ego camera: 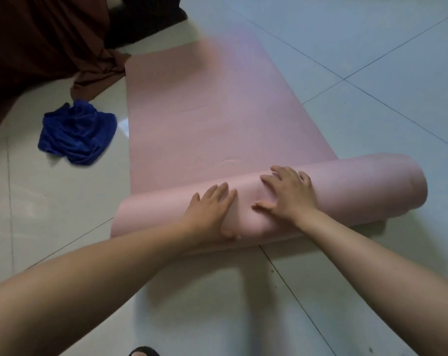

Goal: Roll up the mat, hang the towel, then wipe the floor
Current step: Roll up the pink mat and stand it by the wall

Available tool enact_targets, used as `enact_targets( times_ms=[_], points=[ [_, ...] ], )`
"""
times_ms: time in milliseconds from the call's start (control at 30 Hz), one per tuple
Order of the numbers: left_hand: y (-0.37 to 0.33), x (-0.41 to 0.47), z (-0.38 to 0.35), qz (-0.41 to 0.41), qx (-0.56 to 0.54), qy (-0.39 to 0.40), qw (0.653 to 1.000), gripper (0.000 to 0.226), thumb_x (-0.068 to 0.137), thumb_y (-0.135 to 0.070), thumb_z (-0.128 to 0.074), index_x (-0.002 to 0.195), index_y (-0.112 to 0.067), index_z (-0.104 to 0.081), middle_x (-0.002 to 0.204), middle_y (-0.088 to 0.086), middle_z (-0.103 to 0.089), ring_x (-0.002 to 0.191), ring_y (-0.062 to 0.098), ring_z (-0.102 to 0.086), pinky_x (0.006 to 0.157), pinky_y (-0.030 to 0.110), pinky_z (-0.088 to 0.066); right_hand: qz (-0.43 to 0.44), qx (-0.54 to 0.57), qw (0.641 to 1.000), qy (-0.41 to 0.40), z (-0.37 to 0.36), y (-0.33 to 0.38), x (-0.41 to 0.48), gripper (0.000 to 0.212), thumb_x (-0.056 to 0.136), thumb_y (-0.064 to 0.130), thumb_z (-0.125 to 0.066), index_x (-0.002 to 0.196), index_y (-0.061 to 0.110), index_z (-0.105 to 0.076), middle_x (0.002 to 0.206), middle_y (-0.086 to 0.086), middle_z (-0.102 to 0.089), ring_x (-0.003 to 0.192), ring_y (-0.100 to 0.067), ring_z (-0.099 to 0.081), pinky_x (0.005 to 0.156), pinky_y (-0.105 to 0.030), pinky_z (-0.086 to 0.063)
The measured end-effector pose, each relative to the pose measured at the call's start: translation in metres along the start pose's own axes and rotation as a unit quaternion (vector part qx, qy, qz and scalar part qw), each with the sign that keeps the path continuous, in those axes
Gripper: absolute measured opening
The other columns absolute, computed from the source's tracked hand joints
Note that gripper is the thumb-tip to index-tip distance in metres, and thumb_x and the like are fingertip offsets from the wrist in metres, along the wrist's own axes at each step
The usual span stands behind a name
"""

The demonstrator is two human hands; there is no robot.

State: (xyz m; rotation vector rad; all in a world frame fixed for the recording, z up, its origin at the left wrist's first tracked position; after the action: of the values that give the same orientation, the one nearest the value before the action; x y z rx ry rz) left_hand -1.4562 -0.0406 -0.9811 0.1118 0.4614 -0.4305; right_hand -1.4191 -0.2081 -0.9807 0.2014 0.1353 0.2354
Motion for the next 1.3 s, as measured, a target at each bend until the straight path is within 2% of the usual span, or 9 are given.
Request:
enact_targets(
  times_ms=[133,300,367,467,667,833,900,1033,1300],
  points=[
    [0.005,0.006,-0.002,-0.006,-0.002,-0.009,1.0,0.114,0.071,-0.072,-0.055,0.149,-0.016,0.006,0.157,0.008,0.007,0.144,0.027,0.002,0.112,0.052,-0.016,-0.061,-0.012,0.998,-0.018,0.0,0.001,0.0,0.066,0.074,0.068,-0.054,0.129,0.031,-0.048,0.144,0.0,-0.034,0.134,-0.019,-0.025,0.11,-0.045,-0.011],
    [0.023,0.018,0.011,-0.032,-0.04,-0.056,0.997,0.105,0.075,-0.071,-0.052,0.149,-0.019,0.002,0.158,0.006,0.0,0.144,0.025,-0.005,0.111,0.051,-0.018,-0.05,0.011,0.998,-0.033,0.003,0.017,0.006,0.05,0.09,0.052,-0.045,0.133,0.026,-0.045,0.144,-0.001,-0.037,0.133,-0.02,-0.028,0.11,-0.042,-0.013],
    [0.031,0.024,0.016,-0.038,-0.059,-0.072,0.995,0.101,0.076,-0.07,-0.051,0.148,-0.02,-0.001,0.157,0.005,-0.004,0.143,0.024,-0.008,0.111,0.051,-0.019,-0.03,0.012,0.999,-0.012,0.005,0.02,0.01,0.056,0.09,0.056,-0.039,0.135,0.023,-0.042,0.145,-0.001,-0.035,0.134,-0.02,-0.027,0.11,-0.042,-0.014],
    [0.04,0.033,0.023,-0.043,-0.085,-0.083,0.992,0.096,0.078,-0.068,-0.051,0.148,-0.021,-0.006,0.156,0.004,-0.011,0.141,0.024,-0.013,0.11,0.05,-0.021,0.004,-0.001,0.999,0.038,0.011,0.024,0.018,0.082,0.076,0.07,-0.02,0.138,0.02,-0.04,0.147,-0.003,-0.035,0.135,-0.021,-0.028,0.111,-0.04,-0.018],
    [0.055,0.046,0.031,-0.038,-0.105,-0.112,0.987,0.085,0.08,-0.066,-0.05,0.144,-0.023,-0.016,0.152,0.002,-0.022,0.138,0.024,-0.021,0.107,0.049,-0.027,0.057,-0.014,0.997,0.046,0.018,0.023,0.025,0.079,0.079,0.062,-0.056,0.14,0.013,-0.039,0.147,-0.006,-0.034,0.136,-0.022,-0.029,0.112,-0.036,-0.019],
    [0.062,0.058,0.04,-0.017,-0.109,-0.115,0.987,0.079,0.082,-0.063,-0.051,0.143,-0.024,-0.02,0.149,0.0,-0.028,0.136,0.023,-0.027,0.104,0.046,-0.03,0.08,-0.006,0.995,0.054,0.021,0.021,0.028,0.1,0.064,0.074,-0.056,0.141,0.014,-0.035,0.149,-0.004,-0.03,0.137,-0.021,-0.025,0.115,-0.04,-0.018],
    [0.068,0.061,0.044,-0.001,-0.117,-0.122,0.986,0.073,0.083,-0.061,-0.05,0.142,-0.025,-0.025,0.147,0.0,-0.032,0.134,0.024,-0.031,0.102,0.044,-0.031,0.101,-0.013,0.993,0.065,0.019,0.02,0.033,0.1,0.066,0.067,-0.065,0.144,0.016,-0.029,0.151,-0.003,-0.025,0.139,-0.02,-0.021,0.116,-0.038,-0.012],
    [0.075,0.065,0.051,0.029,-0.144,-0.132,0.98,0.06,0.086,-0.056,-0.05,0.138,-0.029,-0.035,0.144,-0.001,-0.039,0.13,0.024,-0.038,0.1,0.04,-0.035,0.126,-0.02,0.989,0.08,0.019,0.015,0.05,0.099,0.07,0.065,-0.063,0.147,0.019,-0.021,0.154,-0.001,-0.018,0.141,-0.018,-0.014,0.117,-0.037,-0.009],
    [0.074,0.072,0.076,0.068,-0.145,-0.144,0.977,0.045,0.094,-0.048,-0.042,0.135,-0.032,-0.042,0.142,-0.004,-0.041,0.126,0.021,-0.042,0.097,0.035,-0.04,0.167,0.015,0.984,0.061,0.033,0.007,0.101,0.084,0.077,0.061,-0.059,0.143,0.018,-0.032,0.149,-0.001,-0.031,0.136,-0.019,-0.027,0.111,-0.033,-0.019]
  ],
)
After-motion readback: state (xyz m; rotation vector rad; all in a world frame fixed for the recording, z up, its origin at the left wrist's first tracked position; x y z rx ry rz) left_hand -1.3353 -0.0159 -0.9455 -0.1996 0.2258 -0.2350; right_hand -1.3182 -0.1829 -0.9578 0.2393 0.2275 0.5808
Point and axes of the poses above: each hand's wrist, its own x-axis towards the middle knuckle, its own z-axis out of the back of the hand, y = z × x, the point moved 6 cm from there along x, towards the middle knuckle
